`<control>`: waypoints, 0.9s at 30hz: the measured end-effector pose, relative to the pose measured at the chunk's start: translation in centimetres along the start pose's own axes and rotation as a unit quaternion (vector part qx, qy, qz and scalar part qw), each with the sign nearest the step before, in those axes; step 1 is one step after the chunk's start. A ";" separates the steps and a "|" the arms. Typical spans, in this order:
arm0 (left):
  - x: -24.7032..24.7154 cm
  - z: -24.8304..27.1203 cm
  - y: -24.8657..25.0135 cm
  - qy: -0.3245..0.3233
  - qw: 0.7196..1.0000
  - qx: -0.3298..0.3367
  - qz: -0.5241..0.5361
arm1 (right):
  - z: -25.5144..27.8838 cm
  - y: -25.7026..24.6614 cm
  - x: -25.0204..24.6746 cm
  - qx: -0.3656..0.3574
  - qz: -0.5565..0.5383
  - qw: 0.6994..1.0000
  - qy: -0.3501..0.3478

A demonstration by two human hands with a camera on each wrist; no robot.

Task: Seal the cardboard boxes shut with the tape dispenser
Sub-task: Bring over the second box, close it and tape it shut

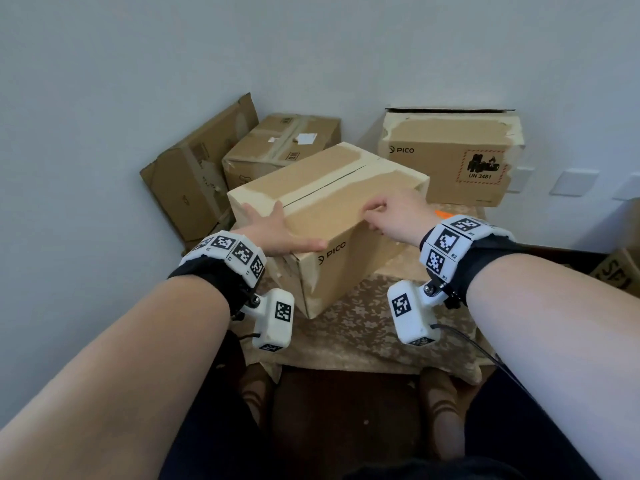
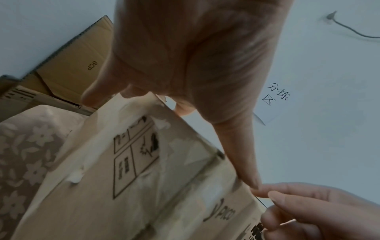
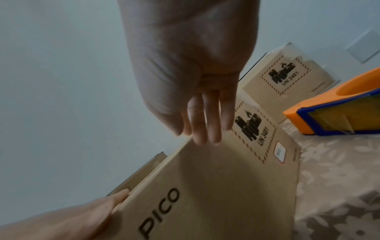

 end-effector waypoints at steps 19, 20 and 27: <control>-1.7 0.6 -4.6 -0.023 0.999 -0.013 0.023 | -1.3 4.0 -1.4 0.130 0.128 0.980 0.074; -1.6 0.5 -4.8 -0.030 0.999 -0.020 0.031 | -1.6 4.5 -1.3 0.143 0.127 0.980 0.061; -0.7 0.5 -5.8 -0.047 0.977 -0.086 0.192 | -1.0 5.5 -2.5 0.175 0.026 0.981 0.078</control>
Point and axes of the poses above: each hand's wrist, its own z-axis away from the middle knuckle, its own x-axis out of the palm, y = z × x, the point moved 8 cm from there along -z, towards the middle knuckle, and after that the axes turned 5 degrees about y, right-handed, at the moved point
